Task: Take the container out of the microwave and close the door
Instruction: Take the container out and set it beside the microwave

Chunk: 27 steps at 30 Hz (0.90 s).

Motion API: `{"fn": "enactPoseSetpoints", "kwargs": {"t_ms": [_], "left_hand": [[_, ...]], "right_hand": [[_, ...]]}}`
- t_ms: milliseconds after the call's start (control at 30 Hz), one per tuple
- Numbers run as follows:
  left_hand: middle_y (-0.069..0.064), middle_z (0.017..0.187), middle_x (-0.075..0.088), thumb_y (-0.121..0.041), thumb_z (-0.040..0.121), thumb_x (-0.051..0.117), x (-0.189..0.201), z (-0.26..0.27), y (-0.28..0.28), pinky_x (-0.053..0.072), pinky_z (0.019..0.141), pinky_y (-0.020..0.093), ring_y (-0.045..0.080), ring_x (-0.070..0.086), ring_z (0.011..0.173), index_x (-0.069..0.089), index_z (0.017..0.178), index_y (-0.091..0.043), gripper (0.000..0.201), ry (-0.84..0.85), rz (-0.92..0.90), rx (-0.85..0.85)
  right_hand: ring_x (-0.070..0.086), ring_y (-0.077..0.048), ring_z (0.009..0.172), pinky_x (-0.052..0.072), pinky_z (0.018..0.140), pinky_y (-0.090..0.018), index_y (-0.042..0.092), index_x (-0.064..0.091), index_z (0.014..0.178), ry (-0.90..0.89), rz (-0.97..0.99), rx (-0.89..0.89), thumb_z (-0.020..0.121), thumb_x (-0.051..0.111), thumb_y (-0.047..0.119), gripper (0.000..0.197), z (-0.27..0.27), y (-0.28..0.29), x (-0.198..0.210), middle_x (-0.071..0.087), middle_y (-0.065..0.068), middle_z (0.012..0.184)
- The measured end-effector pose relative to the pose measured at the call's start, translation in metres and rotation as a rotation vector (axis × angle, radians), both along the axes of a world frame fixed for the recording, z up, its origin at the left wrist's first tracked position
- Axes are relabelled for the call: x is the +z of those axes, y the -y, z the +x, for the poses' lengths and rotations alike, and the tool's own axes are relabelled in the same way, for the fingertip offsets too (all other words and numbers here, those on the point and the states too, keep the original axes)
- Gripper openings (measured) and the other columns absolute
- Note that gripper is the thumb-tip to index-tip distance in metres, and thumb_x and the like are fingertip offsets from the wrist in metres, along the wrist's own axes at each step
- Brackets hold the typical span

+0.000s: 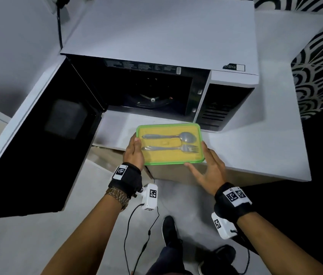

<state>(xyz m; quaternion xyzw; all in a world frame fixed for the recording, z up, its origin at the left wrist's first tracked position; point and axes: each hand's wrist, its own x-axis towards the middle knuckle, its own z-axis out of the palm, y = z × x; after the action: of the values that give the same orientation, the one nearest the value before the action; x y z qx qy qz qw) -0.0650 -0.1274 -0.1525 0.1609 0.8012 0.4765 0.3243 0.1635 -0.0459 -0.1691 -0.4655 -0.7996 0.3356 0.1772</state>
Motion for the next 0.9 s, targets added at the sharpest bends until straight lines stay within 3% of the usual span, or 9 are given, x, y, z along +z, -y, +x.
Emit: {"fn": "enactPoseSetpoints", "kwargs": {"t_ms": [100,133,233,300,400,467,567,767,900], "left_hand": [[0.002,0.146,0.048,-0.046,0.102,0.028,0.001,0.019,-0.005,0.033,0.115,0.035,0.022,0.045,0.134,0.040,0.147,-0.029,0.049,0.024,-0.006,-0.044],[0.000,0.146,0.047,-0.045,0.103,0.028,0.001,0.026,-0.008,0.031,0.115,0.033,0.021,0.044,0.134,0.039,0.148,-0.029,0.049,0.038,-0.009,-0.058],[0.003,0.151,0.043,-0.045,0.103,0.027,0.001,0.048,-0.014,0.029,0.117,0.034,0.024,0.041,0.138,0.036,0.149,-0.029,0.049,0.049,-0.016,-0.130],[0.004,0.150,0.042,-0.044,0.104,0.026,0.003,0.064,-0.021,0.027,0.115,0.029,0.024,0.039,0.139,0.033,0.150,-0.028,0.049,0.036,-0.025,-0.187],[0.005,0.153,0.039,-0.048,0.103,0.022,0.003,0.088,-0.033,0.025,0.118,0.035,0.027,0.038,0.140,0.028,0.151,-0.032,0.051,0.028,-0.076,-0.285],[0.006,0.152,0.042,-0.047,0.103,0.021,0.003,0.106,-0.041,0.028,0.111,0.031,0.028,0.041,0.137,0.027,0.151,-0.033,0.050,0.014,-0.089,-0.342],[0.006,0.150,0.043,-0.043,0.104,0.021,0.004,0.132,-0.055,0.026,0.103,0.023,0.026,0.042,0.136,0.028,0.151,-0.031,0.049,0.019,-0.047,-0.384],[0.008,0.139,0.053,-0.041,0.104,0.023,0.002,0.178,-0.084,0.032,0.098,0.022,0.026,0.052,0.125,0.030,0.150,-0.031,0.047,0.010,-0.013,-0.469],[0.001,0.119,0.059,-0.036,0.105,0.029,0.007,0.206,-0.108,0.036,0.090,0.020,0.020,0.057,0.106,0.039,0.143,-0.027,0.041,-0.031,0.013,-0.522]], "right_hand": [[0.061,-0.027,0.124,0.023,0.109,0.004,0.003,0.043,0.153,-0.026,0.012,-0.095,0.080,0.086,0.035,0.090,0.021,0.007,-0.004,0.064,-0.016,0.134],[0.061,-0.028,0.125,0.018,0.107,0.008,0.001,0.045,0.151,-0.030,0.015,-0.114,0.079,0.087,0.034,0.089,0.029,0.009,-0.005,0.064,-0.017,0.134],[0.061,-0.026,0.128,0.026,0.110,-0.003,0.003,0.045,0.152,-0.015,0.008,-0.153,0.079,0.086,0.037,0.090,0.055,0.013,-0.006,0.062,-0.014,0.139],[0.058,-0.023,0.133,0.031,0.112,-0.012,0.007,0.043,0.154,-0.015,0.007,-0.189,0.080,0.084,0.040,0.091,0.073,0.015,-0.004,0.059,-0.012,0.144],[0.055,-0.023,0.137,0.026,0.109,-0.006,0.010,0.043,0.155,-0.021,0.004,-0.253,0.077,0.087,0.041,0.094,0.100,0.011,-0.003,0.056,-0.011,0.149],[0.056,-0.025,0.134,0.023,0.106,-0.002,0.009,0.045,0.153,-0.026,-0.008,-0.304,0.071,0.091,0.042,0.099,0.116,0.007,-0.002,0.057,-0.013,0.147],[0.059,-0.024,0.131,0.027,0.104,-0.004,0.011,0.047,0.152,-0.037,-0.032,-0.366,0.064,0.093,0.046,0.104,0.140,-0.004,-0.002,0.060,-0.012,0.144],[0.061,-0.024,0.127,0.034,0.103,-0.010,0.011,0.050,0.150,-0.049,-0.043,-0.437,0.058,0.096,0.046,0.109,0.187,-0.032,0.002,0.065,-0.009,0.138],[0.059,-0.023,0.131,0.034,0.105,-0.014,0.016,0.046,0.153,-0.042,-0.054,-0.483,0.058,0.096,0.048,0.112,0.207,-0.054,0.007,0.062,-0.006,0.142]]}}
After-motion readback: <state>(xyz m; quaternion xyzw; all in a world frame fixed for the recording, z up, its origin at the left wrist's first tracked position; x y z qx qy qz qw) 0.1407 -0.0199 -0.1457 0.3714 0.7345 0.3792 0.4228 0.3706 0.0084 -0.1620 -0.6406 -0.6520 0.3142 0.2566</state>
